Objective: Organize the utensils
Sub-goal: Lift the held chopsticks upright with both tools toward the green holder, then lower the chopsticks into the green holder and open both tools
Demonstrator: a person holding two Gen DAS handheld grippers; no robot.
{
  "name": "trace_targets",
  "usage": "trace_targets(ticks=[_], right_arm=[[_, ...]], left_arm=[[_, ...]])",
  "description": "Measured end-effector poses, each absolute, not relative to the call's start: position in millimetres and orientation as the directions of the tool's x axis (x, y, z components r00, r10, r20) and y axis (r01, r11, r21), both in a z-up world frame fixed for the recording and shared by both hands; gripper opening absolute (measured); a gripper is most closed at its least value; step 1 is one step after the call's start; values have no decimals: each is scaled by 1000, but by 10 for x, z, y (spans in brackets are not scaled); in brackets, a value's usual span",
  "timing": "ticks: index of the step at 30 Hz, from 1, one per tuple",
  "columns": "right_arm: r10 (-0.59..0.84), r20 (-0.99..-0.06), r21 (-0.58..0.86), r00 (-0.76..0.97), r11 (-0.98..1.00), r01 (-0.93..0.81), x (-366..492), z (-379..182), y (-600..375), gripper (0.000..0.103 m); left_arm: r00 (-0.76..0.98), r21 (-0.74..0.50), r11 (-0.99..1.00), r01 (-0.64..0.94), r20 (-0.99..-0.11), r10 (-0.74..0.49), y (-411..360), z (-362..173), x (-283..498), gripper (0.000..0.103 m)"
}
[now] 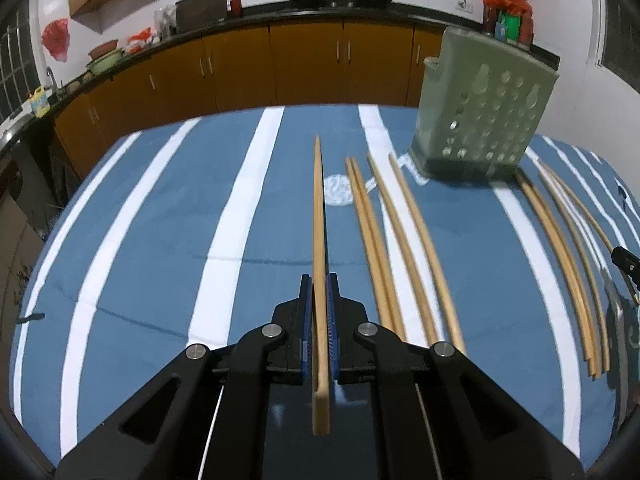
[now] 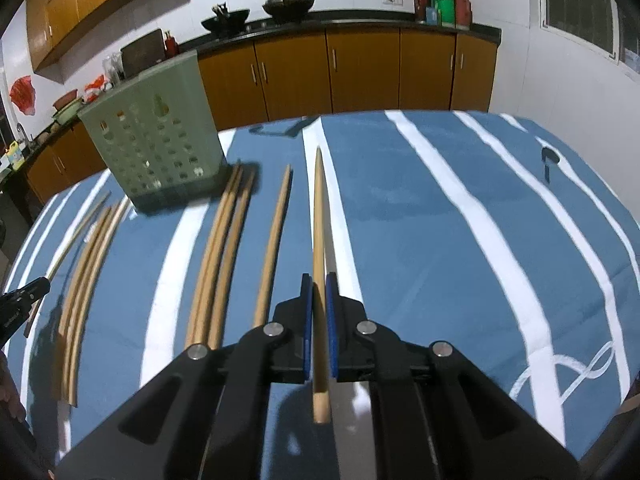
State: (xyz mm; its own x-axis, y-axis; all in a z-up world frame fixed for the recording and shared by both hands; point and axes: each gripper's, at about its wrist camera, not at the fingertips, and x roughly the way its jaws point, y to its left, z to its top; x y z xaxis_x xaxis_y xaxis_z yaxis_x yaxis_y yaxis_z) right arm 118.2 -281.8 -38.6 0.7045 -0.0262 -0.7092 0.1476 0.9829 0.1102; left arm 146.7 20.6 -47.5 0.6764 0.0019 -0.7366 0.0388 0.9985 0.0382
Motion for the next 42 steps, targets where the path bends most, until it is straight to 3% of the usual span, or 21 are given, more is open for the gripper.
trace_targets(ticks=[11, 36, 42], right_arm=[[-34, -571, 132, 820, 982, 133, 1078, 315, -2859, 8], [-15, -356, 140, 934, 988, 69, 1143, 1292, -2798, 8], [48, -225, 234, 973, 972, 6, 1151, 1880, -2820, 8]], left_arm=[[777, -16, 1000, 18, -629, -24, 384, 121, 1425, 8], [870, -69, 996, 57, -487, -83, 622, 961, 1486, 8], [923, -85, 992, 92, -368, -117, 502, 1489, 1480, 8]])
